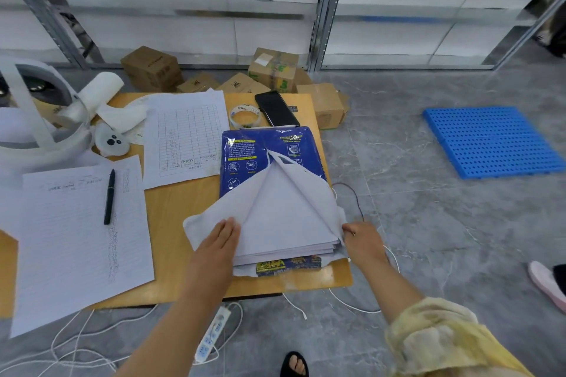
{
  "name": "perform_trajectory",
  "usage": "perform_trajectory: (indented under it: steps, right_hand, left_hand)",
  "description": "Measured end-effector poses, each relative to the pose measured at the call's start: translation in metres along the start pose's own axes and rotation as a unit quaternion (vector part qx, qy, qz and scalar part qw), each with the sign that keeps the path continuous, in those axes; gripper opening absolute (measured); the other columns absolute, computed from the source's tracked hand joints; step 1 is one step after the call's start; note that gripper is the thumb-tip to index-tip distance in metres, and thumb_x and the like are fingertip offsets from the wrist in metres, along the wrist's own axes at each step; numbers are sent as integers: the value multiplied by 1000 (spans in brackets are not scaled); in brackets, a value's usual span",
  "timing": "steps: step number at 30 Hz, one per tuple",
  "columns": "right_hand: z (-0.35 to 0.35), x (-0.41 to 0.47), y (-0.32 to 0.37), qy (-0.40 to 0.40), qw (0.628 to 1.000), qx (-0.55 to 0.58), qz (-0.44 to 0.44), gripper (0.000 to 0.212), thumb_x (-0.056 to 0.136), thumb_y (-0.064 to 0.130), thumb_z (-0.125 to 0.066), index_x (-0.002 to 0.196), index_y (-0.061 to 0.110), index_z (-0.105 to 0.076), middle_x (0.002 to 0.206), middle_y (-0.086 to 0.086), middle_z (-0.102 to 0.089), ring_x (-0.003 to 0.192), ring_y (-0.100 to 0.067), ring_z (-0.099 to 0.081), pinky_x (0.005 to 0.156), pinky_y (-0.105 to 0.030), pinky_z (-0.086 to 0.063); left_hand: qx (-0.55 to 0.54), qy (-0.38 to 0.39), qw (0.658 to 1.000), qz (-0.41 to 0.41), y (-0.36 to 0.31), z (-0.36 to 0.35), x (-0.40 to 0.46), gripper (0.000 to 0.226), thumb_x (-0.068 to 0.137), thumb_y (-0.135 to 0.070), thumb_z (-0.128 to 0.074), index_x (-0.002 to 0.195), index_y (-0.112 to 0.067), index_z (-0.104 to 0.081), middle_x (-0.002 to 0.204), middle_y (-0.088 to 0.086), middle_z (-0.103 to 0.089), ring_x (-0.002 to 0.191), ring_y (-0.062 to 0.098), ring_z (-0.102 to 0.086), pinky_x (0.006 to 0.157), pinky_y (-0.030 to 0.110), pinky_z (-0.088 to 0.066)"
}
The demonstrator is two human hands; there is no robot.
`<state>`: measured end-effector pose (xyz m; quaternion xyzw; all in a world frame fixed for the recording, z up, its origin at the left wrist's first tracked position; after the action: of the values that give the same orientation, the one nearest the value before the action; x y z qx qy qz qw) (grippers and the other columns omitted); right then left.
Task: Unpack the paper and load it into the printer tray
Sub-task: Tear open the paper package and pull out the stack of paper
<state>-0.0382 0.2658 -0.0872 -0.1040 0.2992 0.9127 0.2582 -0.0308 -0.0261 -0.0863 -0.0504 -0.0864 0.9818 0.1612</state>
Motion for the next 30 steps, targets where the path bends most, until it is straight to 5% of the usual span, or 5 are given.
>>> perform_trajectory:
  steps: [4,7,16,25,30]
  right_hand:
    - [6,-22,3,-166,983,-17,75,21,83,-5,-50,91,-4,-70,103,-16,-66,98,-33,-57,84,-35,-46]
    - [-1,-46,7,-195,966,0,168,18,72,-1,-52,74,5,-68,83,-12,-65,81,-31,-59,73,-22,-37]
    - [-13,-62,10,-120,992,41,8,26,88,6,-47,100,8,-70,106,-9,-64,97,-25,-57,78,-29,-41]
    - [-3,-51,27,-41,986,134,-87,18,88,13,-48,86,10,-65,81,-5,-60,78,-21,-51,57,-28,-33]
    - [-6,-38,39,28,882,420,-212,16,84,16,-57,82,1,-60,85,-13,-58,80,-26,-54,66,-30,-46]
  left_hand:
    - [-110,4,992,55,-8,4,-5,64,89,-28,-23,146,0,-28,155,5,-23,146,22,-24,111,25,-17]
    - [-152,21,985,83,-11,2,-7,56,100,-21,-24,151,-5,-10,162,7,-4,150,18,-5,111,17,-2]
    - [-160,39,981,100,-8,6,-8,56,102,-15,-28,152,-8,-5,162,6,2,150,16,-1,117,20,-4]
    - [-170,51,979,97,-7,5,-7,56,101,-15,-27,152,-7,-3,162,7,4,150,17,1,118,22,-3]
    - [-178,53,977,102,-6,5,-7,57,101,-15,-28,152,-8,-5,162,6,3,150,16,0,119,23,-5]
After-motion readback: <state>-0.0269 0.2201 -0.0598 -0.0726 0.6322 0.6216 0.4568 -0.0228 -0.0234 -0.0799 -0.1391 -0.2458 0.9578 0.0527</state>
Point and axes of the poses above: each hand's wrist, its own x-axis towards the middle knuckle, its own z-axis out of the back of the hand, y = z × x, the point moved 3 cm from there along x, towards the middle knuckle
